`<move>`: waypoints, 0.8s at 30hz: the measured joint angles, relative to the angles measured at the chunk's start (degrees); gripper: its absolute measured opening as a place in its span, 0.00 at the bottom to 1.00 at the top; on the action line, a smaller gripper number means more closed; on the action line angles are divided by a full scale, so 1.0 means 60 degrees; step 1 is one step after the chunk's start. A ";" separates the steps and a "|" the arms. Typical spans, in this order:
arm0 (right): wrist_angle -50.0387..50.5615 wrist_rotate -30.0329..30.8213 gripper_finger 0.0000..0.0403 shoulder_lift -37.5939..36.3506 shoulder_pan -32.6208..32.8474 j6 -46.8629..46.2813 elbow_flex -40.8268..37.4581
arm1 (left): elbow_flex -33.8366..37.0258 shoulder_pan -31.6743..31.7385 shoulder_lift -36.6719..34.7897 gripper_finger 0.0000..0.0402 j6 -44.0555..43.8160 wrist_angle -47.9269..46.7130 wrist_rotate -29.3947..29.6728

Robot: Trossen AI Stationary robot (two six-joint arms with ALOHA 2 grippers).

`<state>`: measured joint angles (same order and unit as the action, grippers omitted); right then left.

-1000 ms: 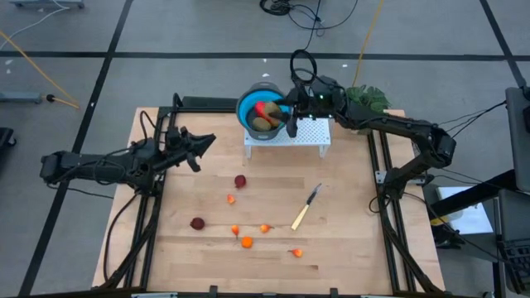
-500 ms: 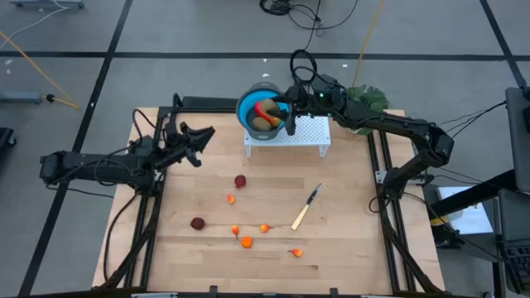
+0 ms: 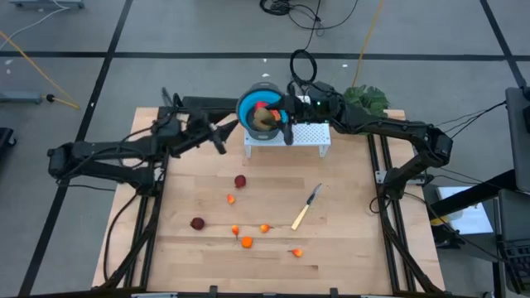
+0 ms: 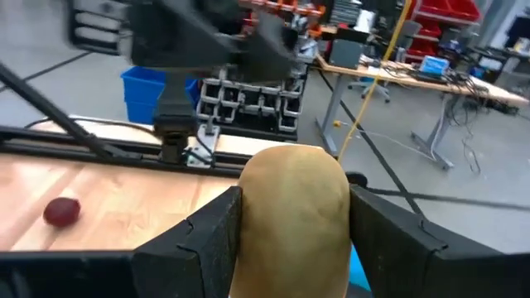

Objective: Pick & Place Fruit
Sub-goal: Put the green kiwi into the blue strainer bowl on the shelf

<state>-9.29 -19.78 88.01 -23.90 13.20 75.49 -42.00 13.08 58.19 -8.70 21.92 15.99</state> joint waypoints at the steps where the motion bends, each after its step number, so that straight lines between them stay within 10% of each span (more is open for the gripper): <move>1: -0.0035 -0.0003 0.49 0.0000 0.0051 0.0129 -0.0002 | -0.0241 0.0079 0.0161 0.59 0.0007 -0.0281 0.0001; 13: -0.0991 0.0138 0.49 -0.0011 0.0617 0.2156 -0.0002 | -0.1523 0.0768 0.1259 0.66 -0.0602 -0.1105 -0.1415; 24: -0.1040 0.2825 0.49 -0.0011 0.1484 0.5503 -0.0002 | -0.1540 0.1038 0.1298 0.66 -0.2613 -0.0998 -0.1917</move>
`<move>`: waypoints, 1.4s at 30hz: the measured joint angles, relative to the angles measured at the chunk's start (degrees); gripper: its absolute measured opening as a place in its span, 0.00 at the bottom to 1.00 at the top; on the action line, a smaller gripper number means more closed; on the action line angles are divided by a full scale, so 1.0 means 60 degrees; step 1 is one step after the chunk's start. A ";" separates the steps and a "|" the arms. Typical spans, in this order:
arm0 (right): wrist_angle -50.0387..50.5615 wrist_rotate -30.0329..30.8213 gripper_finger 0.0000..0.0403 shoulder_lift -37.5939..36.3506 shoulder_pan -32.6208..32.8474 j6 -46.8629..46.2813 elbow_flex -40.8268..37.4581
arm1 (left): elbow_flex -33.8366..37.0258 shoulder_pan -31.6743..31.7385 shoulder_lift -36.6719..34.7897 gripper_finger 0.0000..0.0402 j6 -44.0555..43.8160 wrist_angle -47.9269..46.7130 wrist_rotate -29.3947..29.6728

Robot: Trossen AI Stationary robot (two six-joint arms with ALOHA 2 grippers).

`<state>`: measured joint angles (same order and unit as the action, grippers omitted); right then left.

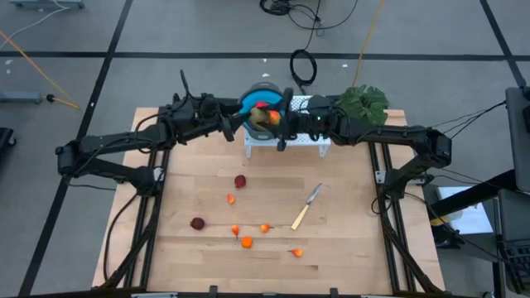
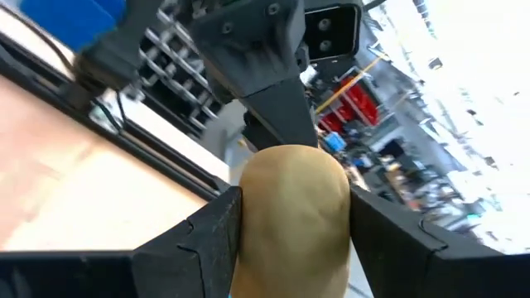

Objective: Pick & Place Fruit
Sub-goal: Put the green kiwi into the blue strainer bowl on the shelf

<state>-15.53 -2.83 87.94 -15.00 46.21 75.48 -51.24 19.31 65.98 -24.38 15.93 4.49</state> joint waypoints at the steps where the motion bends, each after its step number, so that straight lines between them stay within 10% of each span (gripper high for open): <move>1: 0.0007 0.0209 0.49 -0.0006 0.0060 0.0202 0.0000 | 0.0000 -0.0017 0.0006 0.66 -0.0007 0.0118 -0.0031; 34: 0.0186 0.2776 0.49 0.0007 0.1026 0.2201 -0.0004 | -0.1690 -0.0615 0.1322 0.66 0.0794 -0.1000 -0.0026; 42: 0.0216 0.2769 0.49 0.0007 0.1023 0.2197 -0.0004 | -0.1694 -0.0615 0.1319 0.53 0.0798 -0.1230 -0.0127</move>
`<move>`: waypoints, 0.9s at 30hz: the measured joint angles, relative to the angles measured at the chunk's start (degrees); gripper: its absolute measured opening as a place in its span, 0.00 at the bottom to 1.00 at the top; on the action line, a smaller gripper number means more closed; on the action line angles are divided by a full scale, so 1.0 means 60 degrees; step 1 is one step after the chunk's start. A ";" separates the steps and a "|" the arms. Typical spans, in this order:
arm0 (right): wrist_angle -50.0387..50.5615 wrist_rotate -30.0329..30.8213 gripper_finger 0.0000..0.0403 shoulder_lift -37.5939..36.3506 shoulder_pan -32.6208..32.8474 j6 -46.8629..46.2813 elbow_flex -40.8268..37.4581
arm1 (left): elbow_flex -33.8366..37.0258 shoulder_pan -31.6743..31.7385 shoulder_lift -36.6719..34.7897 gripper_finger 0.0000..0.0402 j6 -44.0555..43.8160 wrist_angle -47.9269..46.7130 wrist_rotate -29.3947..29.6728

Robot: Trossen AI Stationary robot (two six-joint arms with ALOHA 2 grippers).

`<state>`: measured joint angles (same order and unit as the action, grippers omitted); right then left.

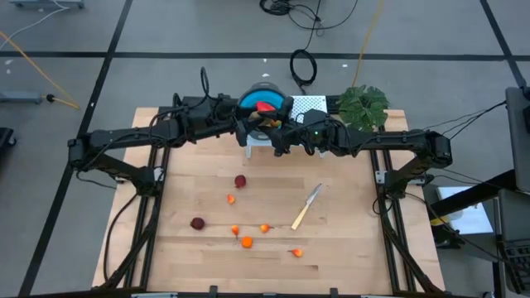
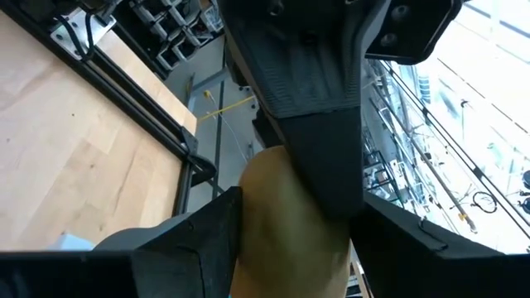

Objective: Pick & Place Fruit
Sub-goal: Put the green kiwi into the blue strainer bowl on the shelf

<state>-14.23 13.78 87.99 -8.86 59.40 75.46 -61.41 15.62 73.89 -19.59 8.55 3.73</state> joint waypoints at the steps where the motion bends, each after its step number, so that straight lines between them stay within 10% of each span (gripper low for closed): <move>1: 0.0010 0.0000 0.49 0.0000 0.0000 0.0004 0.0000 | 0.0000 0.0000 0.0000 0.50 0.0001 -0.0015 -0.0012; 27: 0.2059 0.2701 0.80 -0.0004 -0.0037 -0.0564 0.0000 | 0.0000 0.0360 -0.0023 0.46 0.1200 0.0016 0.0535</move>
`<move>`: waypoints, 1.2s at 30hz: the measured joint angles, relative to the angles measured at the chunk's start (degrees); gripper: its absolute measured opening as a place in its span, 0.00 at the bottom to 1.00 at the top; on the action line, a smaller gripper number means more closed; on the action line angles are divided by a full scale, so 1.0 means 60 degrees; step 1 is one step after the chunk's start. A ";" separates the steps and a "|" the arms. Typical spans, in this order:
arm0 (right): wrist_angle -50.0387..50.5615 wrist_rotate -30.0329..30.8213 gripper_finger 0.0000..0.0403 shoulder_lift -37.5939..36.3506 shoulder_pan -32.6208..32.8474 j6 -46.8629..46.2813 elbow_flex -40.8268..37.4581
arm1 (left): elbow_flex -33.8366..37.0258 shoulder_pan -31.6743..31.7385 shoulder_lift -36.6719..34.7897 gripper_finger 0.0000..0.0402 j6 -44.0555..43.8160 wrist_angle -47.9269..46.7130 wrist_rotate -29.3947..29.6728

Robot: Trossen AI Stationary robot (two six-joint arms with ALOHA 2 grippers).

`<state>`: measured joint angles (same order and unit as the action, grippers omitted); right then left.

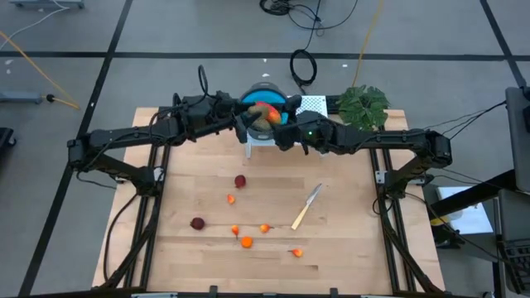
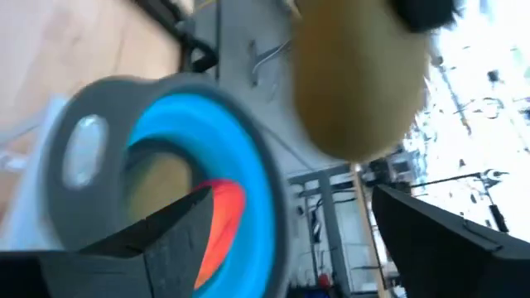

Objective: Pick & Place Fruit
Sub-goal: Put the green kiwi into the blue strainer bowl on the shelf

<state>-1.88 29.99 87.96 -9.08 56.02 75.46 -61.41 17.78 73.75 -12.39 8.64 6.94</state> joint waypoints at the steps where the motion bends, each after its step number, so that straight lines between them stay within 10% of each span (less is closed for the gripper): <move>1: 0.0241 0.0077 0.81 0.0000 0.0014 -0.0132 0.0000 | 0.0000 0.0099 -0.0006 0.46 0.0063 -0.0004 0.0053; 36: 0.0791 0.0545 0.80 -0.2146 0.0069 -0.2030 -0.0004 | 0.0007 0.1200 0.0991 0.46 0.2091 -0.1572 0.0825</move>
<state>2.87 33.26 75.09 -8.67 43.83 75.44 -61.36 24.98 79.69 0.15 -0.79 11.89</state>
